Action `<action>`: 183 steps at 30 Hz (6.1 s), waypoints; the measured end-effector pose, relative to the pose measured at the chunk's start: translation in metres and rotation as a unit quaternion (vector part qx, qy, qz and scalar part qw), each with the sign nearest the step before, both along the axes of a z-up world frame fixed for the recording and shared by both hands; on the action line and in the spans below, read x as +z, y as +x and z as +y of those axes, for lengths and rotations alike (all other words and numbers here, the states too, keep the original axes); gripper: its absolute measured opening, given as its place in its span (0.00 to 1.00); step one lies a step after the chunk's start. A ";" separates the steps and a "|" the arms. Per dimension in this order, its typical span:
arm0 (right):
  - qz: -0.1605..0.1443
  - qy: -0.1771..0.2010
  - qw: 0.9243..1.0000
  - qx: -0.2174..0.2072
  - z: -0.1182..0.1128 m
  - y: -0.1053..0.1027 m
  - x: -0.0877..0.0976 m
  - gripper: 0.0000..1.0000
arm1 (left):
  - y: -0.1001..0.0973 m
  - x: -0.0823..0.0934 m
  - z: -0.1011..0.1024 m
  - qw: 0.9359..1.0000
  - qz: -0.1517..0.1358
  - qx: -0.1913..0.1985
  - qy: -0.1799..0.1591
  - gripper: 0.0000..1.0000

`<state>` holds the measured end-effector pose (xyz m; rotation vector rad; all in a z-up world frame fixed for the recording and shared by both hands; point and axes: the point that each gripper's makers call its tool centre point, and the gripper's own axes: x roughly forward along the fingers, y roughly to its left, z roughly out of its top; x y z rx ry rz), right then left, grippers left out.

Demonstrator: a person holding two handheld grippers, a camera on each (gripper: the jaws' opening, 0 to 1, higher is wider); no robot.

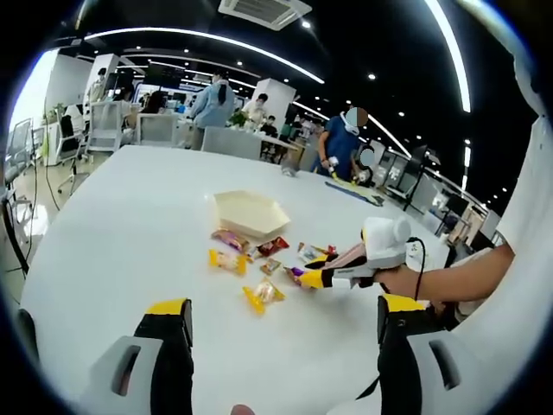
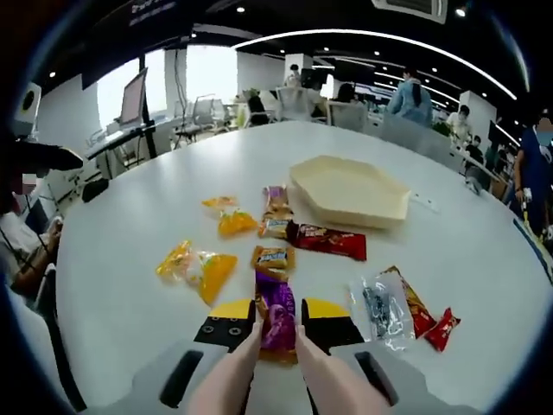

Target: Place the target food into the container with the food tongs after gripping and lifting it, then release it inside without dropping or visibly crushing the food.

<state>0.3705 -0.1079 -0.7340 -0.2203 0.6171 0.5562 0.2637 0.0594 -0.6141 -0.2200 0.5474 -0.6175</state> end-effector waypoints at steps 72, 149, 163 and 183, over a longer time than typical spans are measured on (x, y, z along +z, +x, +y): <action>-0.027 0.068 0.997 -0.036 -0.047 0.008 0.103 0.20 | 0.015 0.026 0.003 0.997 -0.054 -0.025 0.041 0.86; -0.074 0.055 0.996 -0.006 0.011 0.210 0.123 0.22 | 0.014 0.003 0.046 0.990 -0.038 0.017 0.138 1.00; -0.084 0.053 0.995 0.004 0.007 0.206 0.126 0.26 | 0.020 0.009 0.045 0.995 -0.030 0.037 0.085 1.00; -0.084 0.058 0.995 0.012 0.006 0.176 0.136 0.26 | 0.006 0.015 0.028 0.995 -0.028 -0.006 0.092 0.99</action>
